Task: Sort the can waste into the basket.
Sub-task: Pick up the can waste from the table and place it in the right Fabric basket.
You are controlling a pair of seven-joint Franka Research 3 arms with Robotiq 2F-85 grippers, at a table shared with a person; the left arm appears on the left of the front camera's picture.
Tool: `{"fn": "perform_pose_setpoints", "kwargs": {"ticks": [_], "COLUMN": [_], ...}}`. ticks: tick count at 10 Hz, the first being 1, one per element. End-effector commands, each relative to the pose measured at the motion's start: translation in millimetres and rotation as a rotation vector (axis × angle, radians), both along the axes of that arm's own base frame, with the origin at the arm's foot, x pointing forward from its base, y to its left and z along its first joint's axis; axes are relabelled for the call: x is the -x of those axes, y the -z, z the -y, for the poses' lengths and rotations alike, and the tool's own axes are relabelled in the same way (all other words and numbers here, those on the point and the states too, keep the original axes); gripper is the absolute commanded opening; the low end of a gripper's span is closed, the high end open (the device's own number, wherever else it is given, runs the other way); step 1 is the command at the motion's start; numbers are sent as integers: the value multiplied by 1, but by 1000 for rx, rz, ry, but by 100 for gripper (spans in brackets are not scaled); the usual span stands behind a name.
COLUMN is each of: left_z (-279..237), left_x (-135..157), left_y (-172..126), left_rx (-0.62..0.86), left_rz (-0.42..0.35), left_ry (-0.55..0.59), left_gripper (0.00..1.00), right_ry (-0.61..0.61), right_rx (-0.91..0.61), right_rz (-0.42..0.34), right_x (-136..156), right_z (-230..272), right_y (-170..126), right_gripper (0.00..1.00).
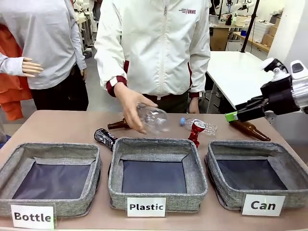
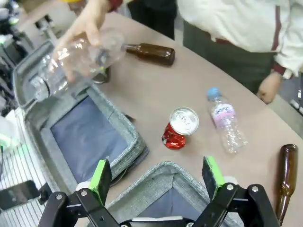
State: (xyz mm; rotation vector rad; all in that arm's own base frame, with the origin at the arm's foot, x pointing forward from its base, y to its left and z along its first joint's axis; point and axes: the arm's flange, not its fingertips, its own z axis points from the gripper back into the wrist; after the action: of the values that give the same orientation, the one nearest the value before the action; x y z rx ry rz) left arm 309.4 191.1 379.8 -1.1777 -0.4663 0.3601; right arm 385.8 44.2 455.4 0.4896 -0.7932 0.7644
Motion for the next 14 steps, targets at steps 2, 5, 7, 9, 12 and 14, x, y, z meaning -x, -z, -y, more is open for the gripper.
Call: {"fn": "perform_pose_setpoints", "kwargs": {"ticks": [2, 5, 7, 9, 12, 14], "left_z": [-1, -1, -1, -1, -1, -1], "left_x": [0, 0, 0, 0, 0, 0], "left_y": [0, 0, 0, 0, 0, 0], "left_rx": [2, 2, 2, 2, 2, 2], "left_rz": [28, 28, 28, 28, 28, 28], "left_ry": [7, 7, 7, 7, 7, 7], "left_gripper": [100, 100, 100, 100, 100, 100], "right_ry": [-236, -381, -366, -309, -344, -300], "right_rx": [58, -67, -103, -118, -112, -88], "right_rz": [82, 185, 206, 206, 198, 135], "right_x": [-47, -72, -63, -69, -102, -120], "right_z": [29, 105, 139, 126, 81, 55], "right_y": [34, 54, 71, 84, 104, 112], "right_gripper": [100, 100, 100, 100, 100, 100]}}
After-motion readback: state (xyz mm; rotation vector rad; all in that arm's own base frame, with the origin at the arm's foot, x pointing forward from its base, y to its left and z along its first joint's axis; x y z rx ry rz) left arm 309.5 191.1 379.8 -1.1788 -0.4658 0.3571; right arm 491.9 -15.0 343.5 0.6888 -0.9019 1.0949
